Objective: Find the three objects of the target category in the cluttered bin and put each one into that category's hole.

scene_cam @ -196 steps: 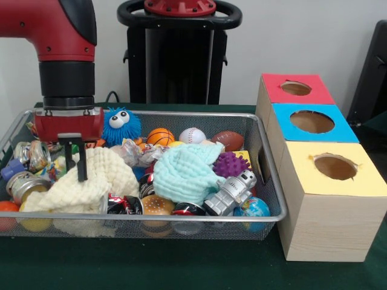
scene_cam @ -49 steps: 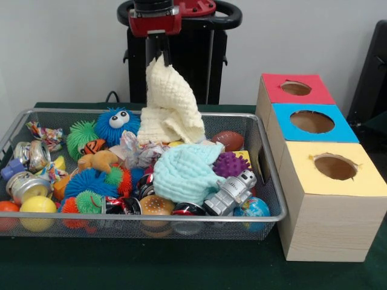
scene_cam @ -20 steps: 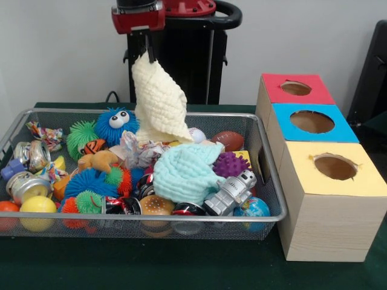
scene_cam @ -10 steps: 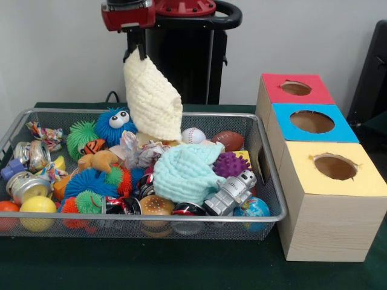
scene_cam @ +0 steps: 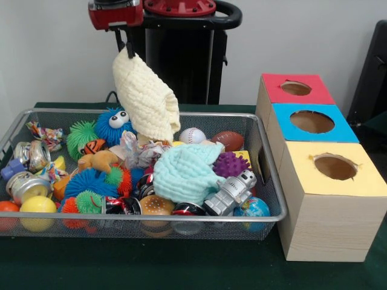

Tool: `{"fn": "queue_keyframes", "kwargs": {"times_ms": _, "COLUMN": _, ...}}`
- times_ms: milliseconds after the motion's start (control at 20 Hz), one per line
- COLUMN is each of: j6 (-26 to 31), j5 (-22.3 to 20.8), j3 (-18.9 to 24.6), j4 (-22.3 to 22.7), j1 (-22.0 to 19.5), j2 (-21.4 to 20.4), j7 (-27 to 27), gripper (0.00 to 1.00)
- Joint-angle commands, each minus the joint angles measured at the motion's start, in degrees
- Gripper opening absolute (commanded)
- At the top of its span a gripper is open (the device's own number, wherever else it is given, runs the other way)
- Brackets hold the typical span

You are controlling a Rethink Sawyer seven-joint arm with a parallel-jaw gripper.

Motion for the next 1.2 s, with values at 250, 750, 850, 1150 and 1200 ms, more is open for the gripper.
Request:
{"fn": "queue_keyframes", "kwargs": {"times_ms": 250, "j6": 9.38, "j5": -1.02, "j3": 5.58, "j4": -9.23, "j1": -2.30, "j2": 4.00, "j7": -23.70, "gripper": 0.00}}
{"fn": "queue_keyframes", "kwargs": {"times_ms": 750, "j6": 13.17, "j5": -0.01, "j3": 6.10, "j4": -11.20, "j1": -4.29, "j2": 4.81, "j7": -27.30, "gripper": 0.00}}
{"fn": "queue_keyframes", "kwargs": {"times_ms": 850, "j6": 13.62, "j5": -0.26, "j3": 5.54, "j4": -11.56, "j1": -4.53, "j2": 5.21, "j7": -27.37, "gripper": 0.00}}
{"fn": "queue_keyframes", "kwargs": {"times_ms": 1150, "j6": 13.78, "j5": -1.20, "j3": 5.37, "j4": -12.83, "j1": -5.21, "j2": 6.01, "j7": -29.01, "gripper": 0.00}}
{"fn": "queue_keyframes", "kwargs": {"times_ms": 1200, "j6": 14.06, "j5": -1.23, "j3": 5.37, "j4": -13.15, "j1": -5.22, "j2": 6.13, "j7": -29.41, "gripper": 0.00}}
